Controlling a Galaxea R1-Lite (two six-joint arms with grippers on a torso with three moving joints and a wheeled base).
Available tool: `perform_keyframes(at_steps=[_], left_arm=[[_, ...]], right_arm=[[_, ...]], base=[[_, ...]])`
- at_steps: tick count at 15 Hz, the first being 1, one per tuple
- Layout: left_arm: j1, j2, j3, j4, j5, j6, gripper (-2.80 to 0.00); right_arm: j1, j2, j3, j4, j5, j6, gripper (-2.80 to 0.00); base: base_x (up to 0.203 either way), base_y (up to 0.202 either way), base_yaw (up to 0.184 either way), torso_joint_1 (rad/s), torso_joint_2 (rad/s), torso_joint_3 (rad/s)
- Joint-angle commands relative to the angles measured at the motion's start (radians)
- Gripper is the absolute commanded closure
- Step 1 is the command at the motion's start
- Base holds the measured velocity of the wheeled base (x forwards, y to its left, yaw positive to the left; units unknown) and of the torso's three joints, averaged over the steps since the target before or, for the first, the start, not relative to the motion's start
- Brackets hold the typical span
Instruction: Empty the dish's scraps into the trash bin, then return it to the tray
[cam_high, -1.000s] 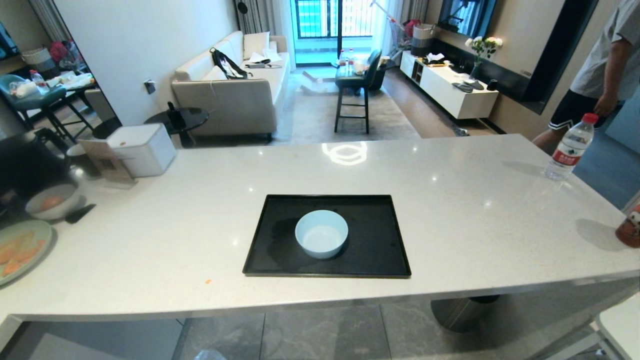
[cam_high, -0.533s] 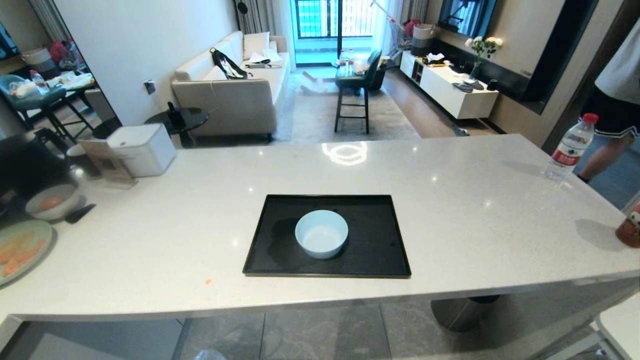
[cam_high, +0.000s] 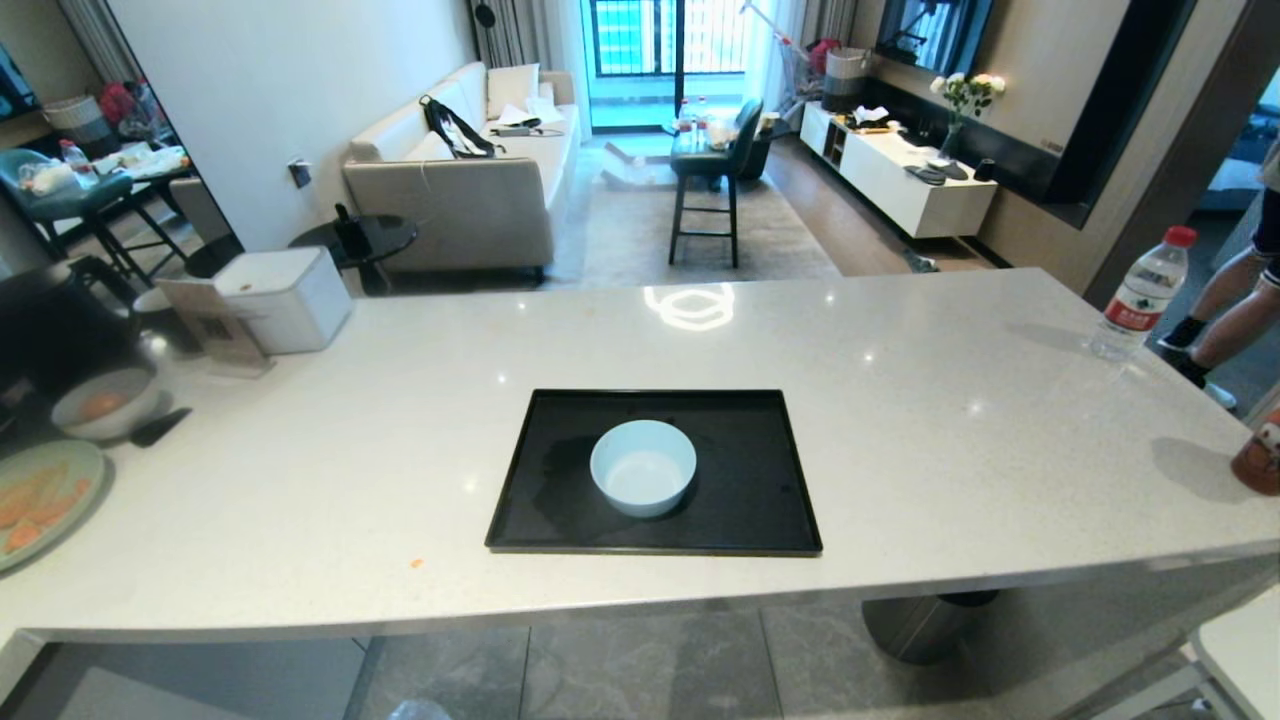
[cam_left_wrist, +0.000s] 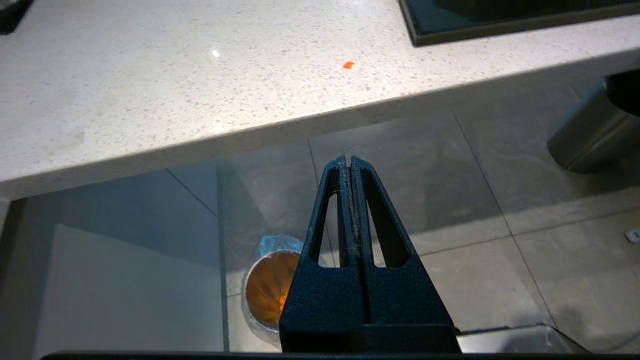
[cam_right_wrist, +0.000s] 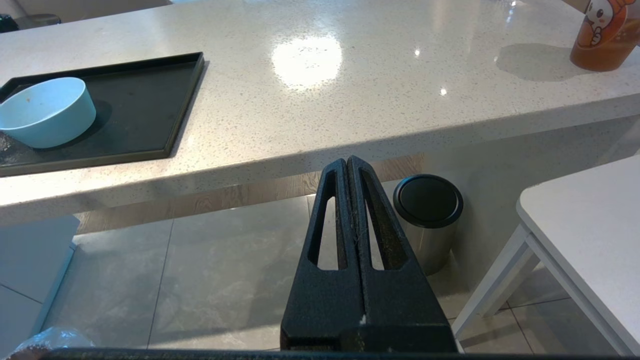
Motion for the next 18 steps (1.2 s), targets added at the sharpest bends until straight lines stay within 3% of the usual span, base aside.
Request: perform_keyframes(at_steps=[1, 5, 18], left_arm=[[0.044, -0.076, 0.000, -0.002, 0.001, -0.003, 0.00], [0.064, -0.263, 0.000, -0.001, 0.009, -0.005, 0.00], [0.065, -0.264, 0.000, 0.002, 0.013, -0.047, 0.00]], right_arm=[[0.000, 0.000, 0.000, 0.000, 0.000, 0.001, 0.00], [0.000, 0.000, 0.000, 0.000, 0.000, 0.001, 0.00], [0.000, 0.000, 0.000, 0.000, 0.000, 0.001, 0.00]], base=[[0.000, 0.000, 0.000, 0.000, 0.00, 0.000], [0.000, 0.000, 0.000, 0.000, 0.00, 0.000], [0.000, 0.000, 0.000, 0.000, 0.00, 0.000]])
